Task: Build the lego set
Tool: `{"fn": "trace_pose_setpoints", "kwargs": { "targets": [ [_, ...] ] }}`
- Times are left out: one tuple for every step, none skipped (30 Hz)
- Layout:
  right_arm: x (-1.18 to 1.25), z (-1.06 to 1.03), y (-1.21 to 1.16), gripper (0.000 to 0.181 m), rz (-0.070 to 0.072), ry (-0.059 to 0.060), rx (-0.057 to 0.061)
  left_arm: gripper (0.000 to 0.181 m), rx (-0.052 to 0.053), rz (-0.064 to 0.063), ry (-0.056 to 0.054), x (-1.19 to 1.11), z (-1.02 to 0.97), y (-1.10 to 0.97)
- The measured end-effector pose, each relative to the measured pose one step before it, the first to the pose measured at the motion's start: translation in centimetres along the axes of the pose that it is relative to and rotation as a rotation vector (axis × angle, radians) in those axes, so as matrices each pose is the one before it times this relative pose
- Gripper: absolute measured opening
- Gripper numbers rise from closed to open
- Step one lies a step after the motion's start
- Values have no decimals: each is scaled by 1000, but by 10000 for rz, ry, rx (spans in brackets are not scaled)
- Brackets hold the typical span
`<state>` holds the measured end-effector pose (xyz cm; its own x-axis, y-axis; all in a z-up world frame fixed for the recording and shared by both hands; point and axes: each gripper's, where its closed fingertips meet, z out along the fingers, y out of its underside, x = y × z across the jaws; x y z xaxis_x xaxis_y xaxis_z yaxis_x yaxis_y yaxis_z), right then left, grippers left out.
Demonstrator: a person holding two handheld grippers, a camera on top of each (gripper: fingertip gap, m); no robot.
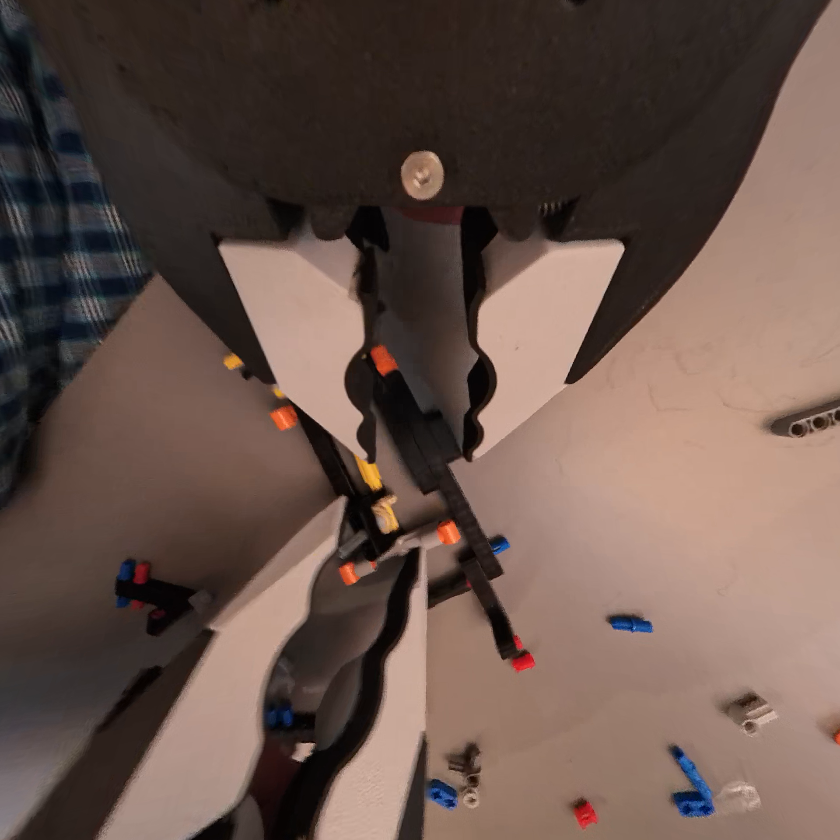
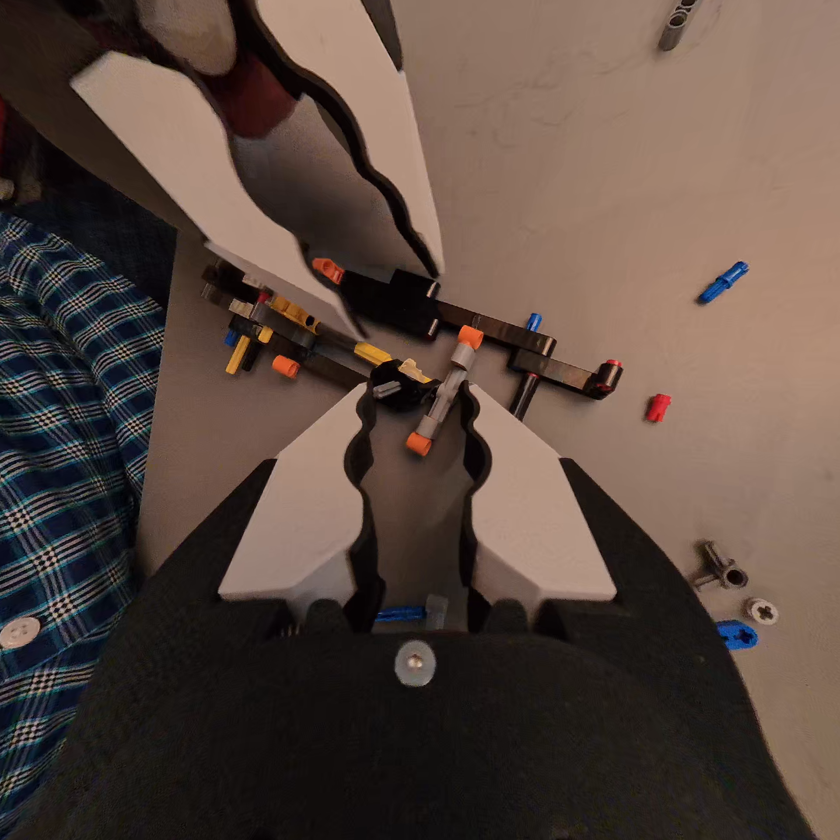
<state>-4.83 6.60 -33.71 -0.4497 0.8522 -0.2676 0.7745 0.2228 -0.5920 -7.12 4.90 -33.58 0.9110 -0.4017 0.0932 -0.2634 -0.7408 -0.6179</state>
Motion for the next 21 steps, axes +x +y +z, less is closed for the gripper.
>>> {"fn": "trace_pose_setpoints", "kwargs": {
  "targets": [
    [-23, -31, 48, 35, -42, -25, 0, 43, -41, 188, 209, 420, -627, 91],
    [-13, -47, 45, 35, -10, -38, 0, 50, 26, 42, 187, 314, -618, 115],
    [-4, -17, 30, 35, -26, -30, -1, 52, 37, 21, 208, 363, -509, 228],
    [2, -18, 7, 35, -17, -35, -4, 53, 1, 166, 167, 443, -320, 381],
    [3, 6, -16, 34, 4, -39, -6, 53, 41, 175, 1, 267, -158, 331],
    [-72, 49, -16, 32, -38, -57, -11, 52, 119, 45, 36, 257, -161, 158],
    [-164, 108, -43, 32, -45, -79, -7, 52, 83, 49, 67, 226, -195, 152],
    [-127, 109, -71, 32, -21, -28, -5, 51, 146, 106, -6, 105, -286, 63],
    [-28, 50, -28, 31, -38, 27, -16, 54, 5, -9, 107, 177, -344, 236],
    [13, -1, -3, 31, -8, 15, -11, 56, 52, -139, 107, 92, -416, 178],
    [5, -8, -1, 31, 30, -10, 19, 59, 215, -138, 319, 456, -463, -15],
    [17, -1, -2, 31, 25, -11, 26, 62, 215, -113, 358, 591, -428, -27],
    [0, 0, -8, 30, -3, -7, 7, 67, 29, -61, 97, 264, -269, 219],
    [1, -3, 20, 30, -36, -5, -18, 75, -143, 127, -55, 171, -63, 467],
    [-3, -5, -5, 30, -13, -27, -33, 82, -201, 264, -66, 307, 143, 562],
    [1, 4, -22, 30, -12, -34, -38, 86, -270, 208, -180, 149, 376, 631],
    [-1, 12, -10, 30, -45, -22, -43, 86, -373, 295, -144, 247, 547, 758],
    [-8, 28, -27, 30, -46, -19, -40, 87, -160, 379, -159, 275, 513, 355],
    [26, 32, -37, 30, -44, 9, -27, 87, 223, 128, -100, 191, 238, -350],
    [32, 19, -28, 30, -28, -7, -15, 85, 124, 39, 39, 267, 138, -258],
    [-6, 14, -47, 30, 20, -44, -10, 84, -4, 128, 1, 120, 83, -57]
  ]
}}
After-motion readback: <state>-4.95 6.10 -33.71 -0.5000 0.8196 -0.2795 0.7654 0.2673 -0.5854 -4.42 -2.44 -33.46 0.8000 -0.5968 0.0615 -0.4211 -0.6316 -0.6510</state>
